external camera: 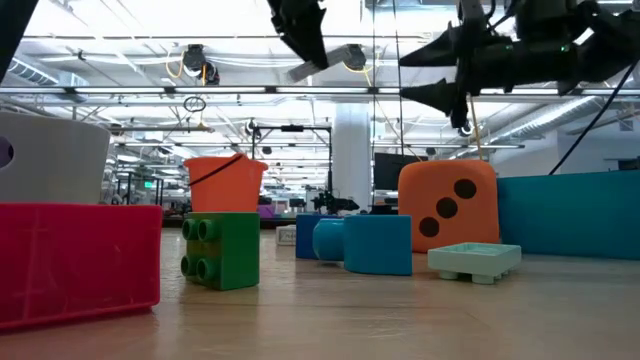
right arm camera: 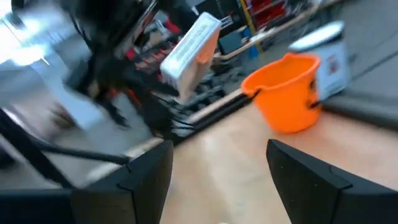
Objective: Pick & Place Toys
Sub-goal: Put the brown deck of cards into the blue bin
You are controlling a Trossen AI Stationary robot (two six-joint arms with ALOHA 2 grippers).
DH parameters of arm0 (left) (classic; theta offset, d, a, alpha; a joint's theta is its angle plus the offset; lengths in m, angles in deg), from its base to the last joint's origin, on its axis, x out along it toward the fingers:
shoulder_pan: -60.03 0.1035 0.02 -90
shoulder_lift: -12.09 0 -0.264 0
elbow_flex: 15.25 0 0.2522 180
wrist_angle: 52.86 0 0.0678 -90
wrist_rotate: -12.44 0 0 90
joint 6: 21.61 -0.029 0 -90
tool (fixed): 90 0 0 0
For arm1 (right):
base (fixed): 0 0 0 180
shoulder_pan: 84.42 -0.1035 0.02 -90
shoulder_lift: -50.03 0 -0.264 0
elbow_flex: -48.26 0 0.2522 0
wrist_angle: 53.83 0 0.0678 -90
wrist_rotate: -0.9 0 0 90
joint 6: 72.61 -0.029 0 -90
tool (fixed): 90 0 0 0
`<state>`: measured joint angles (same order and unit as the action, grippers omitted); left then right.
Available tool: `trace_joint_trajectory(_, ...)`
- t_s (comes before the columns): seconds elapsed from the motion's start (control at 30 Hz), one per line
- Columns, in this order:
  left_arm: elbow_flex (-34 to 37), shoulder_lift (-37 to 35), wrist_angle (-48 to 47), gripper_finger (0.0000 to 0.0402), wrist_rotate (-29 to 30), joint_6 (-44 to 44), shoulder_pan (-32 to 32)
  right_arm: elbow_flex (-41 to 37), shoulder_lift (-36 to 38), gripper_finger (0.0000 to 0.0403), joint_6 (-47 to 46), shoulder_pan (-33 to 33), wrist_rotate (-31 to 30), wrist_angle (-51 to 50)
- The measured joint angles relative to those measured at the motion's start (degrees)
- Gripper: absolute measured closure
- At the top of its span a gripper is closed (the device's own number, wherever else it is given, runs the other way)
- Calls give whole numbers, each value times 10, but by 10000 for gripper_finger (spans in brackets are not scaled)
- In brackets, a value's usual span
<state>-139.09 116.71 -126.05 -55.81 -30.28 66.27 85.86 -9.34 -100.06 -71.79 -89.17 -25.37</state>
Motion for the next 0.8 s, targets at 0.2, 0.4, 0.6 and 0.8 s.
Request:
trace_joint_trajectory(0.2, 1, 37, 17, 75, 75, -29, -28, 0, -13, 149, -114, 51, 81, 52)
trace_joint_trajectory(0.4, 2, 76, 57, 83, 84, -72, -32, 31, -68, 149, -133, 50, 106, 25)
trace_joint_trajectory(0.6, 2, 87, 73, 79, 84, -96, -32, 42, -139, 149, -155, 55, 105, 69)
trace_joint_trajectory(0.8, 2, 87, 75, 75, 83, -111, -39, 54, -187, 149, -173, 58, 107, 143)
